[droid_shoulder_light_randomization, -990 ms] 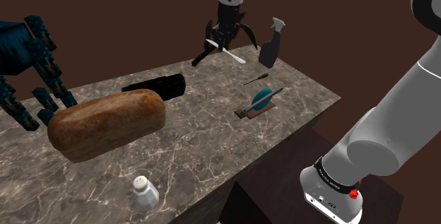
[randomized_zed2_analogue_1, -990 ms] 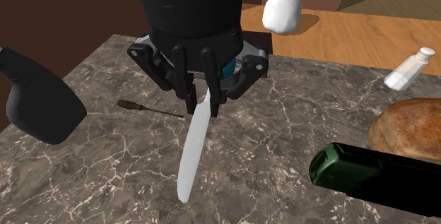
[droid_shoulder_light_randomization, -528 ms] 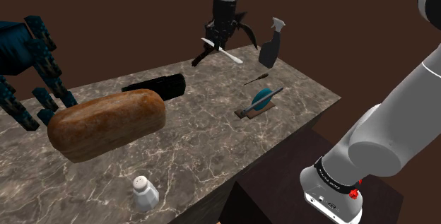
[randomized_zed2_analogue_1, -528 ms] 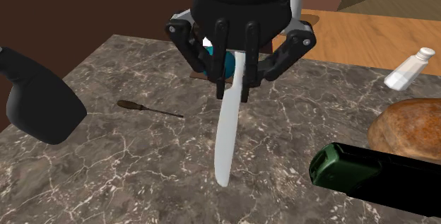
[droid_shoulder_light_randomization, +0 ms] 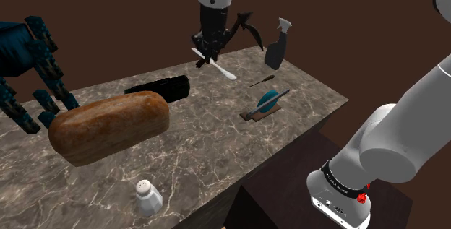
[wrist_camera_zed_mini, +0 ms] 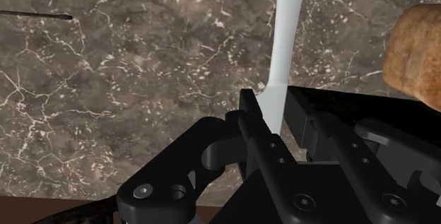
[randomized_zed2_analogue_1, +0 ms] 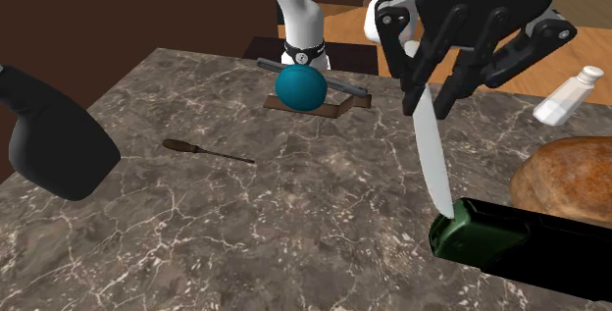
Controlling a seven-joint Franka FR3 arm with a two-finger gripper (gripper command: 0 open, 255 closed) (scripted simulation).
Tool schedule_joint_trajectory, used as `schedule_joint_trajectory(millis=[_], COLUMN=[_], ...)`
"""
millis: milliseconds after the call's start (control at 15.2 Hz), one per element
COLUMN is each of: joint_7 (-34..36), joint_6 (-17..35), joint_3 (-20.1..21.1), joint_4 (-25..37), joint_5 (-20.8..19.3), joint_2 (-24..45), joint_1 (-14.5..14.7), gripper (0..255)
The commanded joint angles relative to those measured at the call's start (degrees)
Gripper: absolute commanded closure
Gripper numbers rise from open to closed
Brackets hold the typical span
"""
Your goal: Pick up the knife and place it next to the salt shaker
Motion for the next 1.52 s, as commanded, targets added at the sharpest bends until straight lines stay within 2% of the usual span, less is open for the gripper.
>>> schedule_joint_trajectory(millis=[0, 462, 924, 1452], joint_7=[2.75, 12.51, 22.28, 22.58], joint_6=[-0.17, -0.58, -1.56, 4.44], joint_3=[1.40, 6.49, 11.17, 11.15], joint_4=[-0.19, 1.60, 6.37, 1.07], joint_5=[0.18, 0.00, -1.60, -1.99], joint_2=[-0.36, 1.12, 5.31, 6.09], joint_1=[1.30, 5.90, 10.61, 10.66], gripper=[255, 255, 255, 255])
